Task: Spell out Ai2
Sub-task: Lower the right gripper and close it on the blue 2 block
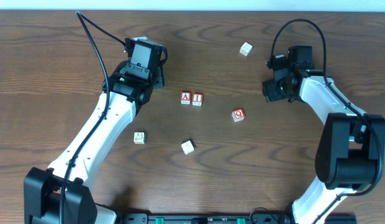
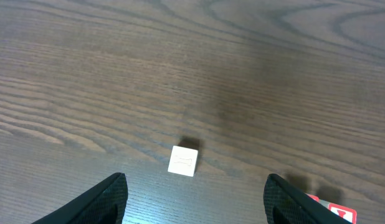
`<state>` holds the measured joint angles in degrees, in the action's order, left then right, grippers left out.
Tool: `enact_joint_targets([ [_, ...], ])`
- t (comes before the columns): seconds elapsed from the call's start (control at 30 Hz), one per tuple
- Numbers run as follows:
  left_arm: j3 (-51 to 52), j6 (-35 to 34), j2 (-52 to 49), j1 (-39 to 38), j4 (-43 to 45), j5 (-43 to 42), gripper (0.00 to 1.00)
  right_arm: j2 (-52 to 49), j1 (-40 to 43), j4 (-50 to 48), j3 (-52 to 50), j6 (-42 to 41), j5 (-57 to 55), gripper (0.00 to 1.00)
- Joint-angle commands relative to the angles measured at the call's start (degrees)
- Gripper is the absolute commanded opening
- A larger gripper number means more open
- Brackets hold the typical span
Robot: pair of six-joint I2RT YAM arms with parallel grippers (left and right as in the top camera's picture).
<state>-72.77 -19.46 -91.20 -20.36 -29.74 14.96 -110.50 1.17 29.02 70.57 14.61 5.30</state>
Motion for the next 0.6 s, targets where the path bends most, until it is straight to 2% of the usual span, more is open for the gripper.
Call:
enact_joint_targets([
  [0.0, -0.9, 0.0, 0.5, 0.1, 0.0, 0.0, 0.72, -2.4, 0.2, 0.0, 1.0, 0.9, -0.6, 0.62],
  [0.1, -0.9, 0.0, 0.5, 0.1, 0.0, 0.0, 0.71, -2.6, 0.2, -0.3, 1.0, 0.9, -0.6, 0.59],
  [0.33, -0.9, 0.0, 0.5, 0.1, 0.0, 0.0, 0.72, -2.6, 0.2, -1.1, 1.0, 0.7, -0.6, 0.28],
  [0.57, -0.9, 0.0, 0.5, 0.1, 0.0, 0.0, 0.72, -2.6, 0.0, -1.2, 1.0, 0.2, -0.5, 0.25],
])
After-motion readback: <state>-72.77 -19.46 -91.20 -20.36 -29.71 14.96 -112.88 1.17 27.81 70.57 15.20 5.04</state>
